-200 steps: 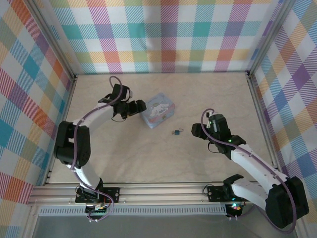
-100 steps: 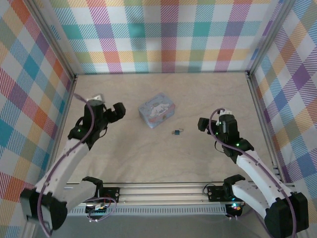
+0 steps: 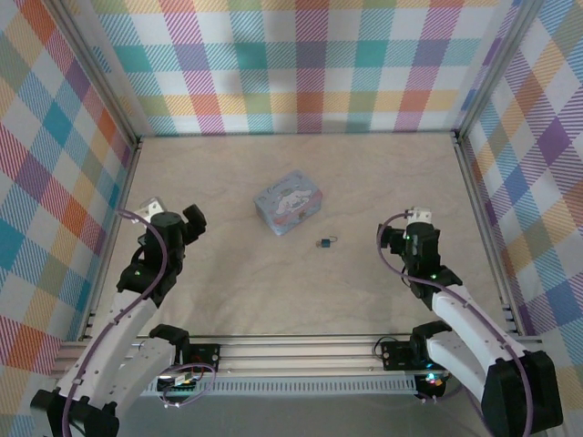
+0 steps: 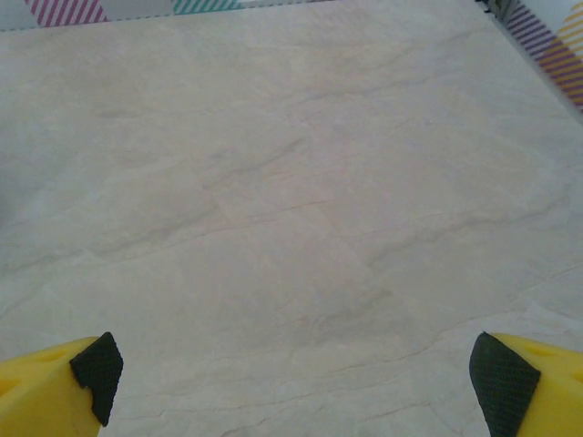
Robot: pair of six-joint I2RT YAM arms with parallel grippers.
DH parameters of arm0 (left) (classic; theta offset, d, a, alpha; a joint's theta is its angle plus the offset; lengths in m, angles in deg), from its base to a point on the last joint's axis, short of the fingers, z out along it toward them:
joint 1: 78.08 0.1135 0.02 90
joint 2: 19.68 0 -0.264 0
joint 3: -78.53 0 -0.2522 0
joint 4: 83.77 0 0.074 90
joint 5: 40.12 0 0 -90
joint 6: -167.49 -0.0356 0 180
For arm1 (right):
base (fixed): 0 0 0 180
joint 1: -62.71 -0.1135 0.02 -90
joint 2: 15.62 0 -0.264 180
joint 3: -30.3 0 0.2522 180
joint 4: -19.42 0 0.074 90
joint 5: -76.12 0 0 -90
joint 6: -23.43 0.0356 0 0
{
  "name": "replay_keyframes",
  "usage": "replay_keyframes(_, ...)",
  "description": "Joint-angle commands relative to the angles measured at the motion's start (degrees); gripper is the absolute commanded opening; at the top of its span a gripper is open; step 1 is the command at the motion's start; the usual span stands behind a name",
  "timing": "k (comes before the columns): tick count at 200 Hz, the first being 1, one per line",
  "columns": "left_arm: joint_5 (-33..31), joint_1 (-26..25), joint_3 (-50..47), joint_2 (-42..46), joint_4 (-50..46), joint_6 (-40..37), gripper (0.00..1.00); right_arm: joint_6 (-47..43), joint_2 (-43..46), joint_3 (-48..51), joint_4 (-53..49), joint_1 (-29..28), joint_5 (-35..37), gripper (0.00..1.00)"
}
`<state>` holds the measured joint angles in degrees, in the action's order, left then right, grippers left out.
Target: Unlock the padlock with the key
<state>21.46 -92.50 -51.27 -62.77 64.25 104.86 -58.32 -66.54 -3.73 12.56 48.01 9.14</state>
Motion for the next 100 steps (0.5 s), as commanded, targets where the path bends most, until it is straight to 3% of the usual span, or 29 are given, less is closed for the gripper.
replay_keyframes(1, -4.45, 0.97, -2.25, 0.39, 4.71, -0.9, 1.0, -3.93, -2.7, 2.43, 10.64, 1.26, 0.65, 1.0)
replay_keyframes(43, -4.25, 0.97, -4.64, -4.9, 10.8, -7.8, 1.0, -5.33, -14.07, 3.09, 23.06, 4.55, -4.13, 1.0)
replay_keyframes(82, -4.98, 1.01, -4.27, -9.45, 12.88, -9.44, 1.0, -7.28, -23.87, 0.62, 34.06, 5.46, -7.42, 1.0)
replay_keyframes(100, -4.89, 1.05, -4.77, -11.09, 14.78, -10.71, 1.0, -10.66, -26.93, -1.75, 33.95, 5.56, -9.37, 1.0)
